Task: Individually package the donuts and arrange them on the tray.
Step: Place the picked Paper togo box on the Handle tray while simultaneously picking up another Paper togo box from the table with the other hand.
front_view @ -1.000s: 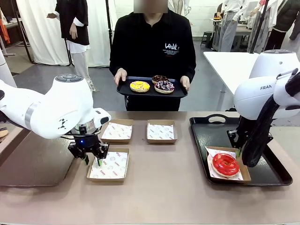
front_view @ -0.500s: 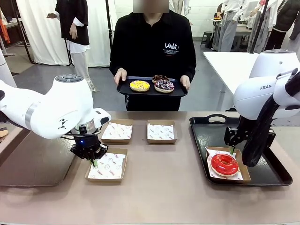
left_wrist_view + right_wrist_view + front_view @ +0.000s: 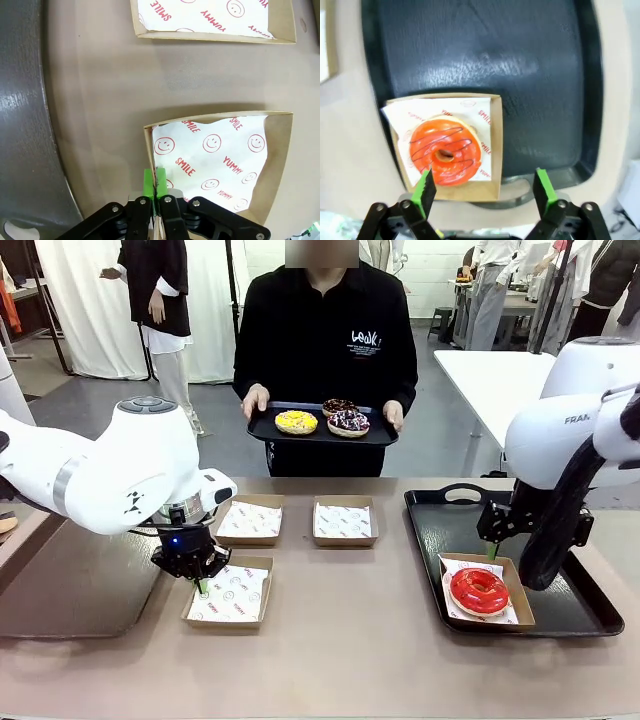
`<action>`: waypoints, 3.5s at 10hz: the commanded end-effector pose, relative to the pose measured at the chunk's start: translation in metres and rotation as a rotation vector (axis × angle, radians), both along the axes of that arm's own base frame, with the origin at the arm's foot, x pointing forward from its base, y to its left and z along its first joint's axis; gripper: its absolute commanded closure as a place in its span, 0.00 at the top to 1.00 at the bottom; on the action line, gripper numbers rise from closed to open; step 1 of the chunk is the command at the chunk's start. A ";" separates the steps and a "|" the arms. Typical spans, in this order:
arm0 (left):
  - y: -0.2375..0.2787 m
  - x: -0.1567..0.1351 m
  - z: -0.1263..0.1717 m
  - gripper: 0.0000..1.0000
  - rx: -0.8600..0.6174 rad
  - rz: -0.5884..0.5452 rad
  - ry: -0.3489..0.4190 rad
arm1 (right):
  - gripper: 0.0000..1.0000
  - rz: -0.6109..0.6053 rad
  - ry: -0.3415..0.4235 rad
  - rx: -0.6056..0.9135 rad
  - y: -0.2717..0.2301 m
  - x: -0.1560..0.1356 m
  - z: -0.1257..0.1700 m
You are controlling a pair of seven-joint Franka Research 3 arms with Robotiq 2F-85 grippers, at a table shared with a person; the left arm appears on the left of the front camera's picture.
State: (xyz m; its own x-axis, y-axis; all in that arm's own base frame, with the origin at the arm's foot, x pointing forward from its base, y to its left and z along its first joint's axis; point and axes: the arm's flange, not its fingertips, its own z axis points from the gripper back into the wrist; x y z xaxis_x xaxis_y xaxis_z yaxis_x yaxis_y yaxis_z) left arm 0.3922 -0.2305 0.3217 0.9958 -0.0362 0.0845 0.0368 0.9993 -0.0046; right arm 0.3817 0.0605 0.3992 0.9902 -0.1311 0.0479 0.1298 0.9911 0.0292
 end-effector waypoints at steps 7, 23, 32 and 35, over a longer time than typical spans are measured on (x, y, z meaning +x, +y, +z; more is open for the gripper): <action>-0.014 0.022 0.113 0.00 -0.062 0.013 -0.024 | 1.00 0.059 -0.191 0.911 -0.200 -0.085 0.039; -0.026 0.104 0.161 0.00 -0.050 0.030 -0.060 | 1.00 0.030 -0.337 1.197 -0.279 -0.101 -0.025; -0.026 0.104 0.161 0.00 -0.050 0.030 -0.060 | 1.00 0.030 -0.337 1.197 -0.279 -0.101 -0.025; -0.026 0.104 0.161 0.00 -0.050 0.030 -0.060 | 1.00 0.030 -0.337 1.197 -0.279 -0.101 -0.025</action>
